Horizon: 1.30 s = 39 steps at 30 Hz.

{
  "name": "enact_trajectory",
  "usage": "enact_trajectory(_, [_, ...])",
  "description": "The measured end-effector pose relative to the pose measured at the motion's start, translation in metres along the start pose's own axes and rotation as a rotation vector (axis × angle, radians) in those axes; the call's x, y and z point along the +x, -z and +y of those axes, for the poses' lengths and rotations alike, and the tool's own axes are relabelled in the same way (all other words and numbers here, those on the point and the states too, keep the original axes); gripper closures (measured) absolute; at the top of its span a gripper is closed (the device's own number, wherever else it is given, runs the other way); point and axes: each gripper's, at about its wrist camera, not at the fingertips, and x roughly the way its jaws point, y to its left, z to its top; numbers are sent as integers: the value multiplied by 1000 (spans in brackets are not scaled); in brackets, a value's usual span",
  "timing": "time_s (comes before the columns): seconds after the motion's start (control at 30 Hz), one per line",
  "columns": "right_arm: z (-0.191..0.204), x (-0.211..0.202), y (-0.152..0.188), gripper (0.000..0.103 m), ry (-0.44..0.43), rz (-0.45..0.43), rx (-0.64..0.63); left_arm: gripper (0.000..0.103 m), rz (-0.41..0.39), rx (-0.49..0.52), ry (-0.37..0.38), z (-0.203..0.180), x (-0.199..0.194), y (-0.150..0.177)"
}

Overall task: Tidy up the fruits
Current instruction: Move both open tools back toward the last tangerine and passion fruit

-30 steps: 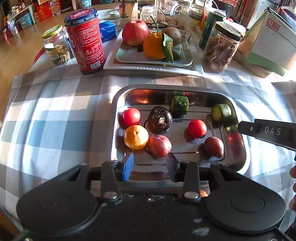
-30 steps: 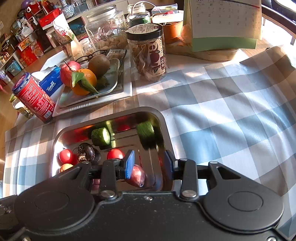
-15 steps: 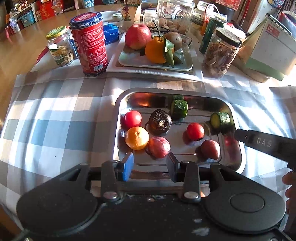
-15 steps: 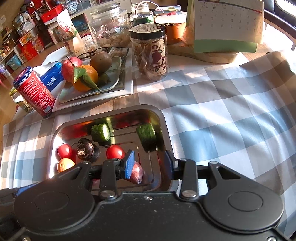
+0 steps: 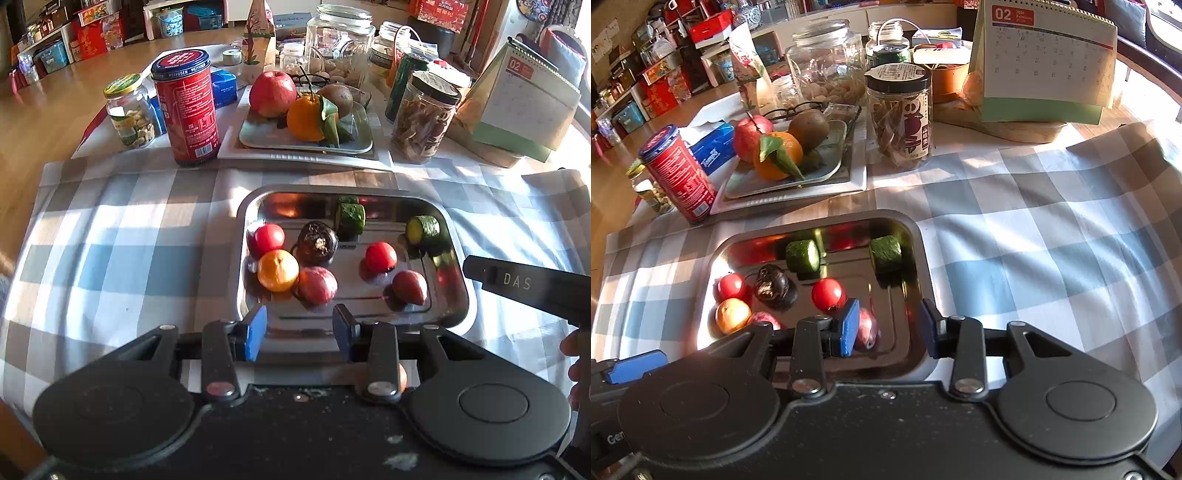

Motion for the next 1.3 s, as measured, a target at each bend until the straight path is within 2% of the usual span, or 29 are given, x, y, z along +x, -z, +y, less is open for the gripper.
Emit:
enact_trajectory(0.17, [4, -8, 14, 56, -15, -1, -31, 63, -10, 41, -17, -5, -3, 12])
enact_trajectory(0.47, [7, -24, 37, 56, -39, -6, -94, 63, 2, 52, -5, -1, -8, 34])
enact_trajectory(0.83, [-2, -45, 75, 56, -85, -1, -100, 63, 7, 100, -4, -3, -8, 58])
enact_trajectory(1.3, [-17, -43, 111, 56, -97, 52, -106, 63, 47, 155, 24, -12, -2, 97])
